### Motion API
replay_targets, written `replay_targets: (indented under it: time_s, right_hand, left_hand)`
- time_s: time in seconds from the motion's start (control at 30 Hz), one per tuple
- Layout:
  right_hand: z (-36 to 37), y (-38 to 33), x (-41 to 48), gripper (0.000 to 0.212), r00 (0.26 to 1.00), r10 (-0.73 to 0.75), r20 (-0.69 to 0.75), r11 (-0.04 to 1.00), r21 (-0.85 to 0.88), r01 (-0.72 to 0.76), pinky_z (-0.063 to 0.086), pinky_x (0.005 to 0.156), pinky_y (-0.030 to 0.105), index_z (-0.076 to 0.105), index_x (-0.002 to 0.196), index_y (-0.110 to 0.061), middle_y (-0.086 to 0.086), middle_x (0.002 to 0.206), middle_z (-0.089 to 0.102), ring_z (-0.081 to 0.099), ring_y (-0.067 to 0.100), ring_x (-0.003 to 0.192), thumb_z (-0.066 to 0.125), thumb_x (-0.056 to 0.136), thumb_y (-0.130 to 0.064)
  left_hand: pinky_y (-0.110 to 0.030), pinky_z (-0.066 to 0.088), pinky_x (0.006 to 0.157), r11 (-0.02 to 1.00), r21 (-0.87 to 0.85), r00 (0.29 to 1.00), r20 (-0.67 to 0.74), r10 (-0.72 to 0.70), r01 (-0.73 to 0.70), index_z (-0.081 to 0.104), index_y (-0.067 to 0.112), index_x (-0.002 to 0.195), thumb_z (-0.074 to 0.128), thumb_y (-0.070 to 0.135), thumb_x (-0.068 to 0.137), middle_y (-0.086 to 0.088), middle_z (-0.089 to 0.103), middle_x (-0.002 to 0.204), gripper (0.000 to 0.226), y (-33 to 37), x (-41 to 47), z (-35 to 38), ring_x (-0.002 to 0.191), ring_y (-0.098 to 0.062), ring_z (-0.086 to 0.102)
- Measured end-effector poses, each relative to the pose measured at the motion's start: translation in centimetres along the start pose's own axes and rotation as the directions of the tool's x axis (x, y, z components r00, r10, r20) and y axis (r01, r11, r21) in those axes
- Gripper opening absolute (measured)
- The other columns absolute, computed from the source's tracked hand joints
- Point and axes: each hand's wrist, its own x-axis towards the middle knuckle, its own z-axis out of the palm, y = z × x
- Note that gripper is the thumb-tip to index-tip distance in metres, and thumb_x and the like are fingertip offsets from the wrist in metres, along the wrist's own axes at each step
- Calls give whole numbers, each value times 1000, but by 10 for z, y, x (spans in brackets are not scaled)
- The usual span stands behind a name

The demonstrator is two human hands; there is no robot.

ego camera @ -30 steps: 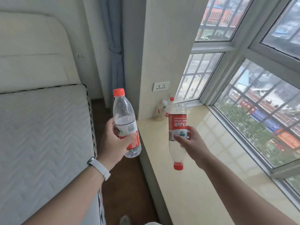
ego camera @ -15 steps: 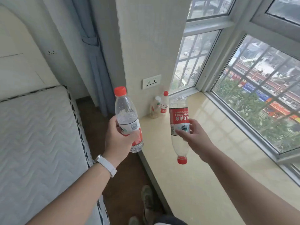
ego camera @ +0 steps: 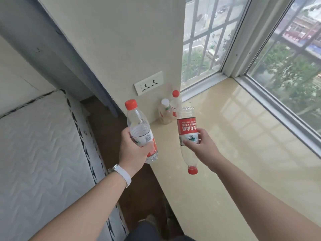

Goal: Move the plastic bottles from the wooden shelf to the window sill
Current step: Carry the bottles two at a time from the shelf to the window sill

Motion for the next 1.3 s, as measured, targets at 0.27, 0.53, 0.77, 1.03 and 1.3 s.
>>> replay_targets:
  time_s: [0.27,0.53,0.77,1.03,1.3]
  right_hand:
    - [5,55,83,52,994,111,-12,993,-37,-112,56,71,32,48,123,-37,-9,102,68,70,10,84,76,79,-36]
    - [23,98,144,49,980,183,-71,980,-59,-188,53,69,27,46,118,-36,-16,91,65,67,2,80,77,80,-37]
    - [37,123,176,45,970,215,-117,973,-66,-223,55,72,31,46,114,-35,-14,90,65,68,5,79,77,81,-37]
    - [44,140,196,51,968,207,-144,970,-99,-222,52,65,24,44,120,-34,-17,89,64,66,-5,71,78,81,-36]
    - [49,149,205,59,961,209,-182,968,-99,-229,59,76,35,43,125,-31,-14,92,63,69,3,78,78,79,-37]
  left_hand:
    - [-20,50,78,1000,27,1000,-23,-10,10,39,24,116,87,11,68,4,57,110,68,-53,81,77,94,-3,61]
    - [-28,53,84,1000,-16,996,-91,-7,5,38,28,121,89,20,64,-1,58,120,77,-113,143,132,102,-16,64]
    - [-24,51,88,1000,-21,981,-193,19,-24,43,18,124,89,16,64,5,55,115,76,-149,168,159,102,-15,61]
    - [-13,44,89,995,15,935,-339,100,-101,45,3,122,94,21,61,-17,53,123,80,-160,186,183,101,-20,55]
    - [-36,48,103,994,-67,983,-167,73,-85,41,8,134,88,25,71,-8,58,129,80,-177,180,181,118,-20,60]
